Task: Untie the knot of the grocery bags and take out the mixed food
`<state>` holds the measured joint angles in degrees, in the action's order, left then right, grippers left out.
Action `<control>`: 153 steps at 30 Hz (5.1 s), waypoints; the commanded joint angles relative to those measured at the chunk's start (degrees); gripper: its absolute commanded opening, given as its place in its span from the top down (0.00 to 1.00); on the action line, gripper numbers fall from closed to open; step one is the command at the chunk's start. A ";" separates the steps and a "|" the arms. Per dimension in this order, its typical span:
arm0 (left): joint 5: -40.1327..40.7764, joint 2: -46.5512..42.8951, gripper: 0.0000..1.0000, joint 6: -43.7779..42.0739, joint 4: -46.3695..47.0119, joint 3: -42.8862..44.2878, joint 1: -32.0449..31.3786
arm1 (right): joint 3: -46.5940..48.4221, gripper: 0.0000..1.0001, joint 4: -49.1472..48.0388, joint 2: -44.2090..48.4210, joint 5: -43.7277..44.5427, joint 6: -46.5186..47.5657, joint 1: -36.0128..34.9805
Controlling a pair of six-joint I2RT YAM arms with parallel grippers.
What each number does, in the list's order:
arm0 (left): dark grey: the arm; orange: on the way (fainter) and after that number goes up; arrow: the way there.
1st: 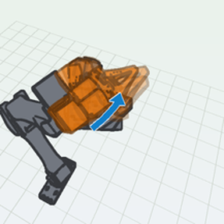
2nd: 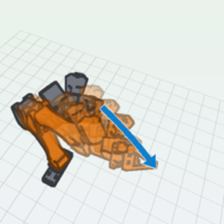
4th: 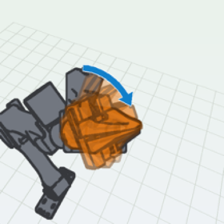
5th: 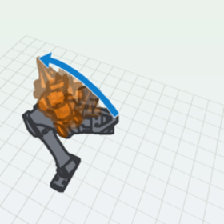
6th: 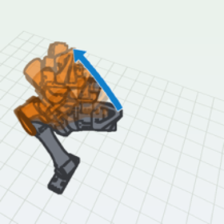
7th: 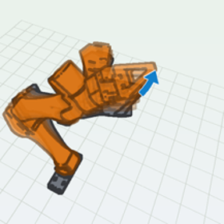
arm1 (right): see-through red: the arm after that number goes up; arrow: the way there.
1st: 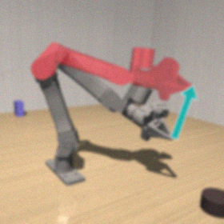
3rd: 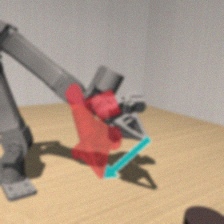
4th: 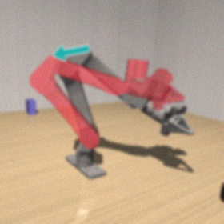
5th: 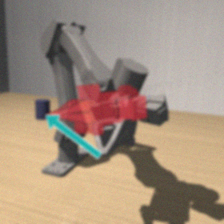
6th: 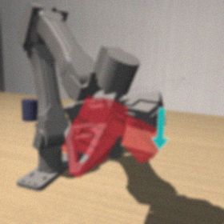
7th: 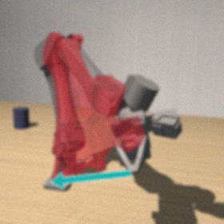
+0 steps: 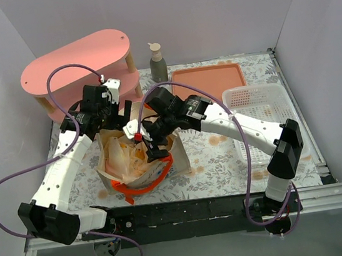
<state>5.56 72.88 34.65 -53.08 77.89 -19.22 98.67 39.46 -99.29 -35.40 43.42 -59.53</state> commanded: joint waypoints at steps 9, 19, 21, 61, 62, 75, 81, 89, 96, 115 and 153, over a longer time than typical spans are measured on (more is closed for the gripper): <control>-2.05 0.77 0.02 1.47 1.66 1.30 0.33 | -13.06 0.05 -18.26 -3.99 18.32 -1.05 -5.68; 0.76 -0.37 0.02 -0.90 0.35 1.92 0.33 | -2.44 0.99 -13.80 4.33 15.28 -3.50 -2.62; 1.82 -0.99 0.02 -0.99 0.43 1.48 0.24 | -1.47 0.99 -12.84 8.73 13.43 -4.65 -1.48; 8.69 -4.23 0.02 -3.80 -22.05 2.98 2.88 | -31.35 0.99 -20.30 43.56 19.67 -23.29 28.06; 7.81 -5.81 0.02 -3.80 -23.28 1.75 2.96 | -31.44 0.99 -20.13 43.39 18.88 -23.55 28.06; 28.61 -20.83 0.78 -12.14 -26.11 -13.90 3.40 | -35.30 0.99 -23.29 38.99 12.37 -30.41 27.97; 40.73 -28.84 1.00 -26.96 -26.11 -21.01 3.75 | -35.83 0.99 -21.97 37.59 9.30 -31.63 27.97; 49.36 -38.16 1.00 -43.95 -18.22 -29.98 3.75 | -36.01 0.99 -22.68 35.65 7.63 -33.49 27.80; 57.62 -32.99 0.76 -40.03 -23.38 -29.11 3.75 | -35.66 0.99 -22.15 34.95 7.10 -33.84 27.62; 25.60 10.51 0.48 -11.24 -25.85 43.29 1.30 | -35.75 0.99 -22.41 37.85 14.46 -37.35 28.06; 4.31 -0.47 0.88 -6.36 -12.22 -10.76 -7.76 | -40.75 0.99 -26.28 27.75 4.02 -34.02 16.73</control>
<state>16.73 70.30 26.35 -65.98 59.72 -27.44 55.29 18.76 -70.19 -29.21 6.44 -41.43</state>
